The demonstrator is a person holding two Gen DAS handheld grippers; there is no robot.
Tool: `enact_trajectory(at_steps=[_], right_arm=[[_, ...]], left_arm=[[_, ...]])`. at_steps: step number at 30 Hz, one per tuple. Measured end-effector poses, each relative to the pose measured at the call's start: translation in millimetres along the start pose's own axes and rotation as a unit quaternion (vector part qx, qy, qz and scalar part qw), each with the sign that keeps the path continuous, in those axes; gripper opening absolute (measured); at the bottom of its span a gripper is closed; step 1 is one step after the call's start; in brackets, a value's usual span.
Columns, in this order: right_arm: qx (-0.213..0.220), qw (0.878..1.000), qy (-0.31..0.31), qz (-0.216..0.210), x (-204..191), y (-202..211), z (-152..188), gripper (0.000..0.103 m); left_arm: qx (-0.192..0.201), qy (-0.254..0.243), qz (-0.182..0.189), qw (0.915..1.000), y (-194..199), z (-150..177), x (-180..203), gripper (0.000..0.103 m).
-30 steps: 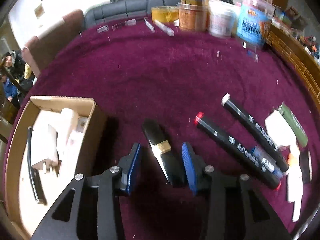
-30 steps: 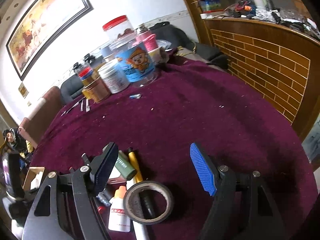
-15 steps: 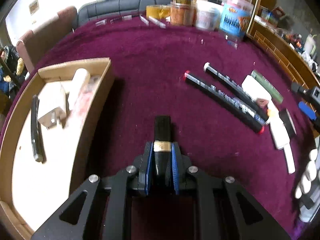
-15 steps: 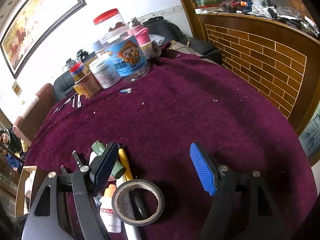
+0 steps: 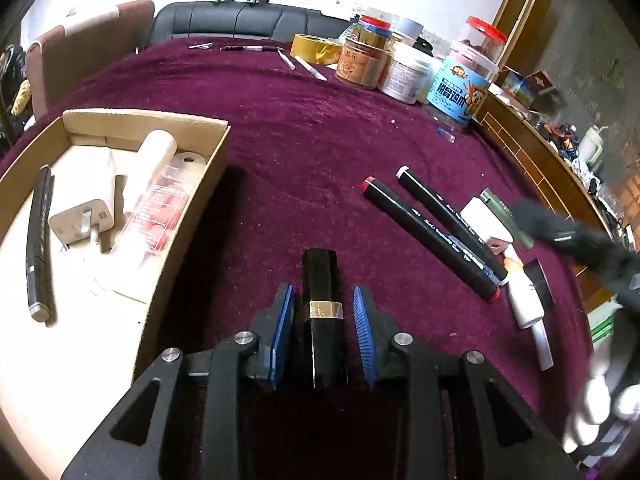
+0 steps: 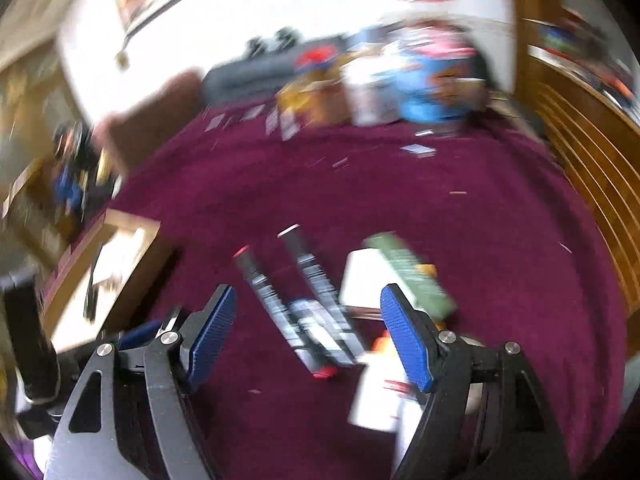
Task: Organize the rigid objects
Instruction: 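Grasp the black-and-gold lipstick with the left gripper while the right gripper grasps a red-capped marker, then carry the lipstick and red-capped marker into the tray with both grippers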
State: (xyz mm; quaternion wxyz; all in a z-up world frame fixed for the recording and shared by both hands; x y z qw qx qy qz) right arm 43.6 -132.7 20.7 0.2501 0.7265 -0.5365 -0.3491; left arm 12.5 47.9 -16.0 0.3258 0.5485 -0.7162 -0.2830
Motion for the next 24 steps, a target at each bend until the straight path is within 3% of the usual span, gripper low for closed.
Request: enact_trajectory(at_steps=[2, 4, 6, 8, 11, 15, 21, 24], right_arm=[[-0.027, 0.999, 0.033, 0.009, -16, -22, -1, 0.051], [-0.059, 0.997, 0.051, 0.007, -28, -46, -1, 0.042], [-0.077, 0.994, 0.070, 0.024, -37, -65, 0, 0.042], [-0.098, 0.992, 0.076, 0.038, -38, -81, 3, 0.032], [-0.114, 0.991, 0.056, 0.043, -36, -81, 4, 0.027], [-0.178, 0.984, 0.008, 0.003, -36, -65, 17, 0.019], [-0.141, 0.987, 0.035, 0.071, -32, -39, 49, 0.019], [-0.117, 0.991, 0.011, 0.071, -27, -33, 53, 0.019]], left_arm=[[0.001, 0.000, 0.000, 1.0000, 1, 2, 0, 0.026], [0.002, 0.001, 0.000, 1.0000, 2, 3, 0, 0.026], [0.004, 0.007, 0.006, 0.9999, 2, 3, -2, 0.026], [0.007, 0.019, 0.021, 0.9996, 3, 4, -6, 0.026], [0.009, 0.026, 0.029, 0.9992, 4, 4, -9, 0.026], [0.009, 0.026, 0.030, 0.9992, 5, 4, -9, 0.026], [0.005, 0.003, 0.012, 0.9999, 2, 2, -1, 0.031], [0.000, -0.019, -0.013, 0.9997, 0, 1, 6, 0.031]])
Point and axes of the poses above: each gripper's, at about its wrist camera, not at the fingertips, and y roughly against the way its jaws point, x to its right, z to its underside, the point moved 3 cm from there along -y, roughly the way its jaws point, and after that the axes turned 11 degrees about -y, right-handed, at the moved point
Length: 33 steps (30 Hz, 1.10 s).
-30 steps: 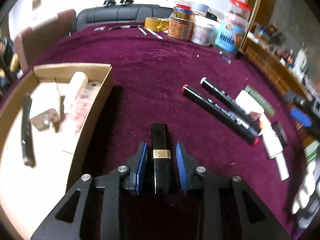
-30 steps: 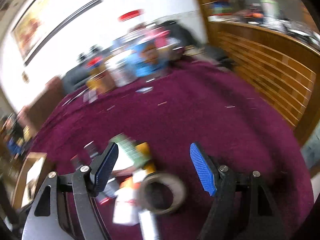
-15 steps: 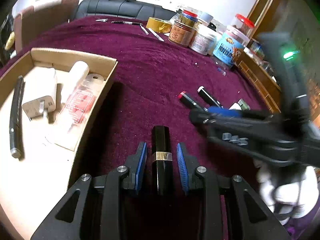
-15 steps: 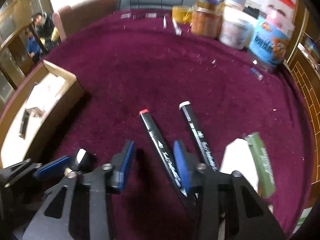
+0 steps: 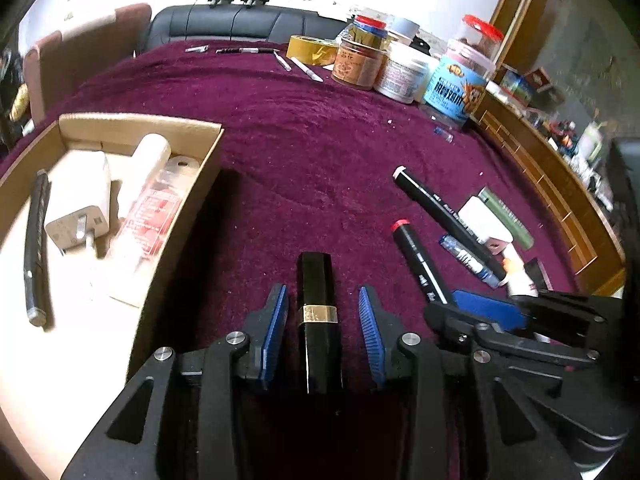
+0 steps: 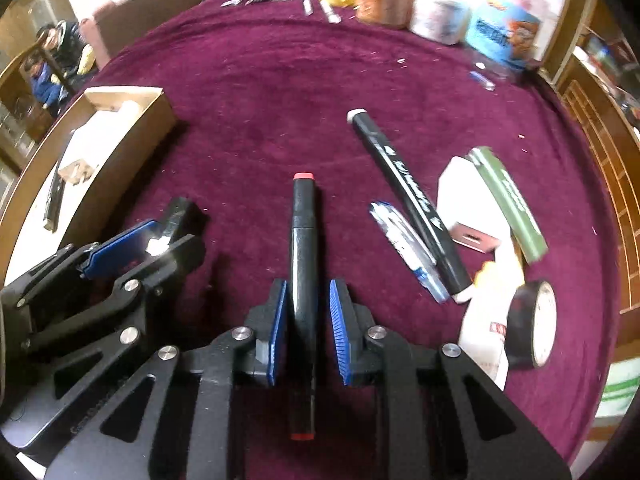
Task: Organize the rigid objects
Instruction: 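Carry the lipstick and red-capped marker into the tray with both grippers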
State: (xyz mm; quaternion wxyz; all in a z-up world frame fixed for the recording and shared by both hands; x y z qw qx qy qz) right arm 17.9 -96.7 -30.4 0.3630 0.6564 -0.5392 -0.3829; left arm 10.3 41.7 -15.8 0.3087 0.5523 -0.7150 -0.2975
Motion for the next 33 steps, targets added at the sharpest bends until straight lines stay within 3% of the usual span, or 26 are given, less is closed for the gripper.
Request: enact_trajectory(at_steps=[2, 3, 4, 6, 7, 13, 18, 24, 33], right_arm=[[0.013, 1.000, -0.014, -0.005, 1, 0, -1, 0.018], [0.016, 1.000, -0.018, -0.005, 2, 1, 0, 0.018], [0.017, 1.000, -0.025, -0.008, 2, 3, 1, 0.014], [0.008, 0.998, -0.050, -0.043, 6, 7, 3, 0.012], [0.009, 0.997, -0.056, -0.056, 7, 11, 5, 0.012], [0.044, 0.990, -0.071, -0.113, 3, 54, 23, 0.012], [0.040, 0.982, -0.070, -0.169, -19, 77, 32, 0.012], [0.026, 0.976, -0.050, -0.213, -62, 85, 32, 0.013], [-0.012, 0.970, -0.010, -0.241, -133, 60, 29, 0.013]], left_arm=[[-0.012, -0.044, -0.028, 0.9986, -3, -1, 11, 0.028], [-0.015, -0.060, -0.034, 0.9975, -3, -1, 15, 0.019], [-0.020, -0.062, -0.008, 0.9978, -2, 0, 16, 0.013], [-0.031, -0.025, 0.053, 0.9978, 7, 3, 7, 0.013], [-0.027, -0.012, 0.066, 0.9974, 13, 4, 4, 0.014], [0.019, 0.026, 0.101, 0.9944, 66, 16, -17, 0.014], [0.055, 0.063, 0.127, 0.9884, 113, 23, -45, 0.014], [0.070, 0.089, 0.059, 0.9918, 140, 24, -110, 0.014], [-0.013, 0.155, -0.040, 0.9870, 102, 41, -216, 0.014]])
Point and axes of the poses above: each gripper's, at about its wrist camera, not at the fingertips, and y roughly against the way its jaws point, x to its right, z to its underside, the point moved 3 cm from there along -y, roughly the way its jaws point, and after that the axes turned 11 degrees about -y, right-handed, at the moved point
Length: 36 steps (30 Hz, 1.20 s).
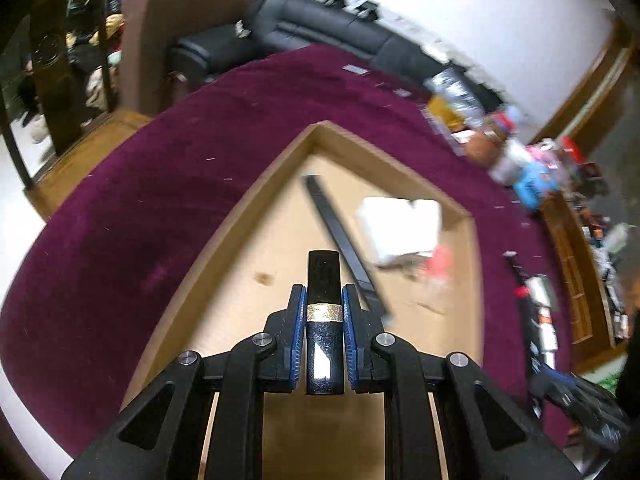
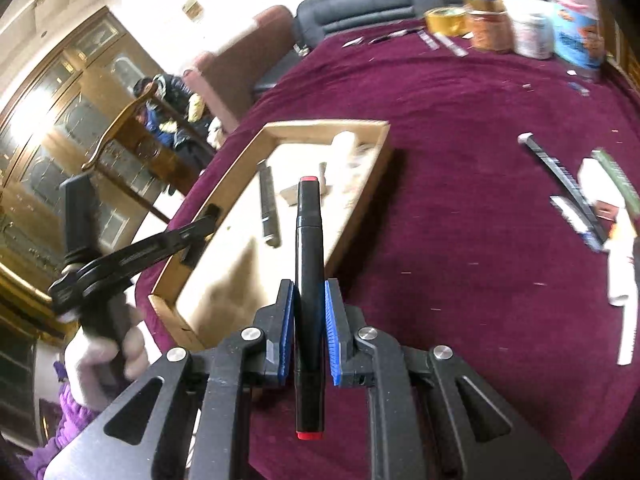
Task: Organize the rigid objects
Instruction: 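Carry the lipstick and red-capped marker into the tray with both grippers, then release the lipstick and marker in the tray and withdraw both grippers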
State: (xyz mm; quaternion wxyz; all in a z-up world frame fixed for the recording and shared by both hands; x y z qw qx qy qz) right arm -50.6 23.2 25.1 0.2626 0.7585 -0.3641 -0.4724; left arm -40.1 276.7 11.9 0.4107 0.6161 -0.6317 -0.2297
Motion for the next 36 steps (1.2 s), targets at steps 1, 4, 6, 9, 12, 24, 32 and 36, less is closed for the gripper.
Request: enact_trajectory(at_steps=[1, 4, 6, 9, 12, 24, 32, 36], right_arm=[[-0.006, 1.000, 0.004, 0.000, -6, -8, 0, 0.013], [-0.022, 1.000, 0.012, 0.002, -15, -27, -1, 0.013], [-0.032, 0.999, 0.016, 0.007, -20, -40, -3, 0.013], [-0.045, 0.999, 0.014, 0.013, -26, -57, -8, 0.013], [-0.052, 0.998, 0.010, 0.017, -30, -69, -14, 0.013], [-0.070, 0.996, 0.007, 0.059, -51, -124, -51, 0.013], [-0.039, 0.993, -0.026, 0.111, -48, -153, -78, 0.014], [-0.024, 0.994, -0.029, 0.099, -48, -134, -75, 0.014]], left_arm=[[-0.010, 0.002, -0.009, 0.9999, -8, -3, -6, 0.014], [-0.038, 0.003, -0.021, 0.9990, -32, -11, -11, 0.014], [-0.050, 0.001, -0.019, 0.9986, -45, -17, -8, 0.014], [-0.056, -0.003, -0.022, 0.9982, -59, -30, -5, 0.014], [-0.053, 0.008, -0.019, 0.9984, -70, -43, -9, 0.014], [0.058, 0.020, 0.027, 0.9978, 38, -14, -30, 0.050], [0.086, 0.055, 0.004, 0.9948, 58, 10, -57, 0.053], [0.094, 0.053, -0.021, 0.9940, 60, 18, -57, 0.053]])
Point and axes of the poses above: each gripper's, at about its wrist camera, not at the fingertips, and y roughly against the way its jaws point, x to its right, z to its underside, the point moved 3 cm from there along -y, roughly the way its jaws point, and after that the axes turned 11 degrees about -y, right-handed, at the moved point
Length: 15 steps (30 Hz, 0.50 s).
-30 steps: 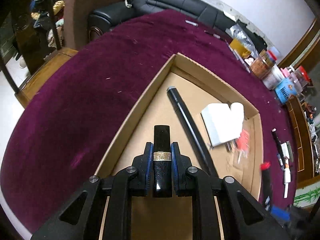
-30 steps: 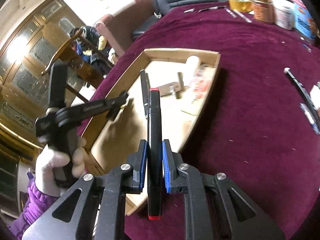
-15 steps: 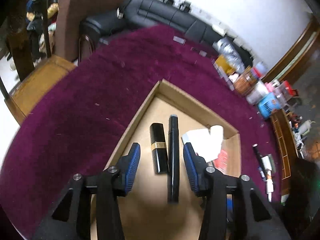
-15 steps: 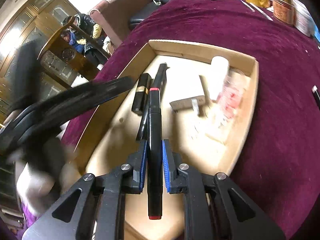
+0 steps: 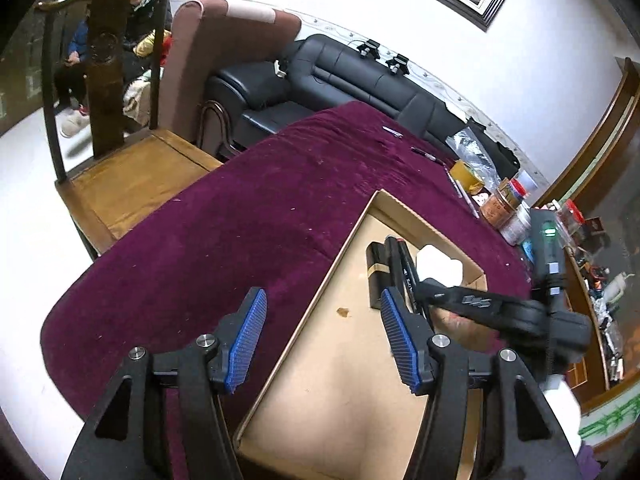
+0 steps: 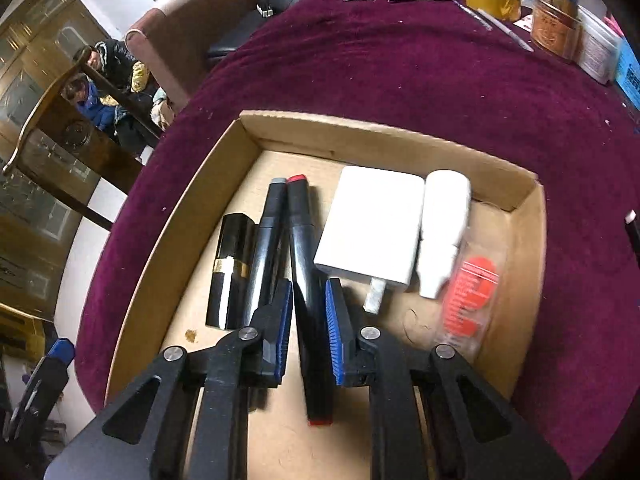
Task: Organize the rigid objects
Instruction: 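Release the lipstick and marker in the tray and withdraw both grippers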
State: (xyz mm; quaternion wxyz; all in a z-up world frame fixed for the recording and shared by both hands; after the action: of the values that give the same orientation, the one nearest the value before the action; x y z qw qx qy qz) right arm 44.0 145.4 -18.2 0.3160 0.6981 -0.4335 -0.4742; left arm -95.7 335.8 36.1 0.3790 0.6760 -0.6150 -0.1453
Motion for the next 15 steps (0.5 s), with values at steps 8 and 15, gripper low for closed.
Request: enact_trajectory(at_steps=[8, 15], right_arm=[[0.122, 0.992, 0.025, -0.010, 27, 95, 37, 0.048], [0.218, 0.976, 0.013, 0.005, 55, 145, 59, 0.069]], left_arm=[[0.046, -0.077, -0.072, 0.9934, 25, 9, 50, 0.058], [0.071, -0.150, -0.100, 0.9810, 38, 21, 110, 0.071]])
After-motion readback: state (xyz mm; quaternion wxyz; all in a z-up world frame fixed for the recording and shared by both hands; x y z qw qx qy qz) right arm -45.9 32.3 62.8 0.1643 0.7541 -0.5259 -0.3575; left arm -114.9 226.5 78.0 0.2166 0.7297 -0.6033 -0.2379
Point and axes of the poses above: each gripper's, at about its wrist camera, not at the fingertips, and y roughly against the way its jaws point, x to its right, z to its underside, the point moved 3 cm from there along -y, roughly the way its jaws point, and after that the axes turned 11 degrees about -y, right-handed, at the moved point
